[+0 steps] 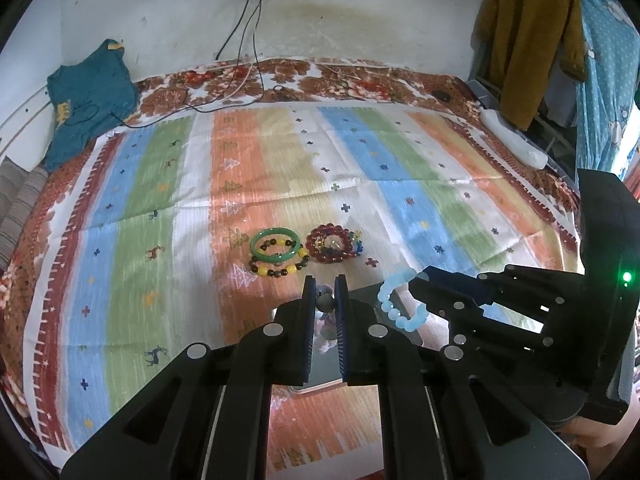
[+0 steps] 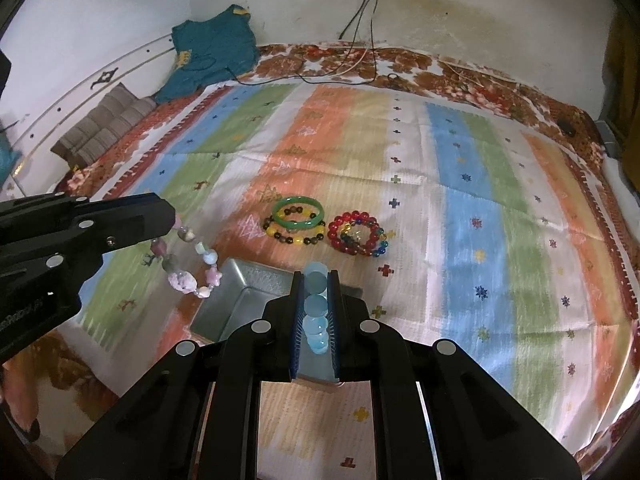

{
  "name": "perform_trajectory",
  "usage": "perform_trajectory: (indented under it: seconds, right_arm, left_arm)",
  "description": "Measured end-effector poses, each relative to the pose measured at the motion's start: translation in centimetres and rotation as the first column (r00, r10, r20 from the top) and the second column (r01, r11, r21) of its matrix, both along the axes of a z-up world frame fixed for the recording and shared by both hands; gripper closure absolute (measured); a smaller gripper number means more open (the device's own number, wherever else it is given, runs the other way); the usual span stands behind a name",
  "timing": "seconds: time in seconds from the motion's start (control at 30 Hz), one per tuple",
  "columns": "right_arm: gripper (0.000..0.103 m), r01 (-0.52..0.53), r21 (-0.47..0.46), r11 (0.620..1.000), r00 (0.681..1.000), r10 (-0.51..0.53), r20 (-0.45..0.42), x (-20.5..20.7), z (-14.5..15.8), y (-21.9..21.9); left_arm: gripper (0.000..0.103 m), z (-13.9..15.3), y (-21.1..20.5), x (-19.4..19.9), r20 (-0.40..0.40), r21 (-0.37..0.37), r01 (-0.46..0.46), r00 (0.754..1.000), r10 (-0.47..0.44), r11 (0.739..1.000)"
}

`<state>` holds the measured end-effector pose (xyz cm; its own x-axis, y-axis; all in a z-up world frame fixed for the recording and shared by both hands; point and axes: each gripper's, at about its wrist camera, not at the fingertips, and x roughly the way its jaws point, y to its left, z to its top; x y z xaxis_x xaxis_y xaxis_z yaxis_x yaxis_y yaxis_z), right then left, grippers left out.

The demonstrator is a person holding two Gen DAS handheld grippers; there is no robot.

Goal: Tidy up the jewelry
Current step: 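Carry both bracelets over the silver tin and open both tools to drop them, then move both tools back toward the remaining bracelets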

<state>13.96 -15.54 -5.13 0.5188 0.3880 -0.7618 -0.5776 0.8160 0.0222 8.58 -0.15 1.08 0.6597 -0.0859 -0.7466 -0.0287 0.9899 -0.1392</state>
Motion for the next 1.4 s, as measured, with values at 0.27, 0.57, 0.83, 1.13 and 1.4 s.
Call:
perform_trajectory:
  seconds: [0.27,0.57,0.83,1.13,1.4]
  right_arm:
    - [0.088,0.036,-0.008,0.999,0.999,-0.036,-0.022,0.2,-0.4,-0.3]
    - [0.070,0.111,-0.037,0.993,0.993,-0.113,-0.045,1.7,-1.1,-1.6]
    - [0.057,0.131,-0.028,0.991,0.989,-0.133,-0.062,2.6,-1.2,-2.0]
    - [0.042,0.176,-0.036,0.984,0.980,-0.179,-0.089,4.2,-1.6,-2.6]
    - [0.032,0.198,-0.053,0.979,0.976,-0.202,-0.076,5.6,-1.8,-2.5]
  left_arm:
    - [0.090,-0.9,0.2,0.0,-0.047,0.025,-0.043,0.998,0.044,0.999]
    - [0.073,-0.9,1.1,0.0,-0.046,0.026,-0.079,0.996,0.080,0.997]
    - [0.059,-1.0,1.5,0.3,-0.059,0.024,-0.089,0.994,0.090,0.996]
    - [0.037,-2.0,3.2,2.3,-0.085,0.021,-0.145,0.986,0.146,0.989]
    - [0.026,-2.6,4.1,4.3,-0.093,0.068,-0.174,0.979,0.180,0.982]
